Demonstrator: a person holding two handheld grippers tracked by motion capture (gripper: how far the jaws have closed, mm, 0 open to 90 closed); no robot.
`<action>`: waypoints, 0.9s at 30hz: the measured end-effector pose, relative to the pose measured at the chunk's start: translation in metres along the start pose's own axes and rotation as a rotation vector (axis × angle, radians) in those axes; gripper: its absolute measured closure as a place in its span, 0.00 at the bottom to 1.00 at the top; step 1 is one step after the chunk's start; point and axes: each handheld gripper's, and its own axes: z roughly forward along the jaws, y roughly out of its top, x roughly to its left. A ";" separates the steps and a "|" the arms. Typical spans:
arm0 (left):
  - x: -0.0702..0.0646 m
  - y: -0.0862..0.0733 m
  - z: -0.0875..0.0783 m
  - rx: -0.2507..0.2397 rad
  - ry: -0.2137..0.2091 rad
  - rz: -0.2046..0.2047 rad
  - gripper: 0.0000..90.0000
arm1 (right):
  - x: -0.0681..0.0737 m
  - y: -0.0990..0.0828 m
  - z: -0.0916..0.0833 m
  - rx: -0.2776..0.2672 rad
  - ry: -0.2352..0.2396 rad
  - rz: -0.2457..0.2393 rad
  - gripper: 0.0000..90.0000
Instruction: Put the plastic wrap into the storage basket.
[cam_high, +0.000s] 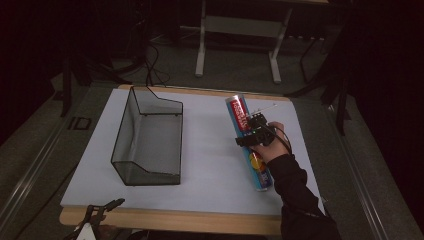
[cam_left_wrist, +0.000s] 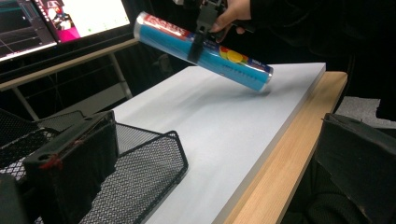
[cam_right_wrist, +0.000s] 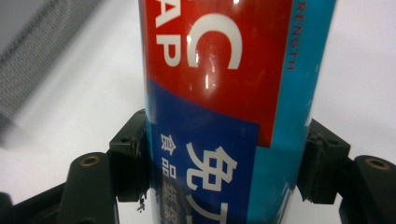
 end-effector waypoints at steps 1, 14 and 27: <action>0.000 0.000 0.000 0.000 -0.001 0.000 0.00 | 0.005 0.005 -0.004 -0.025 0.002 -0.003 0.35; 0.000 0.000 0.000 -0.001 -0.001 0.004 0.00 | 0.040 0.044 -0.025 -0.175 0.065 -0.029 0.35; 0.000 0.000 -0.001 -0.010 -0.004 0.000 0.00 | 0.085 0.087 -0.036 -0.277 0.131 -0.041 0.35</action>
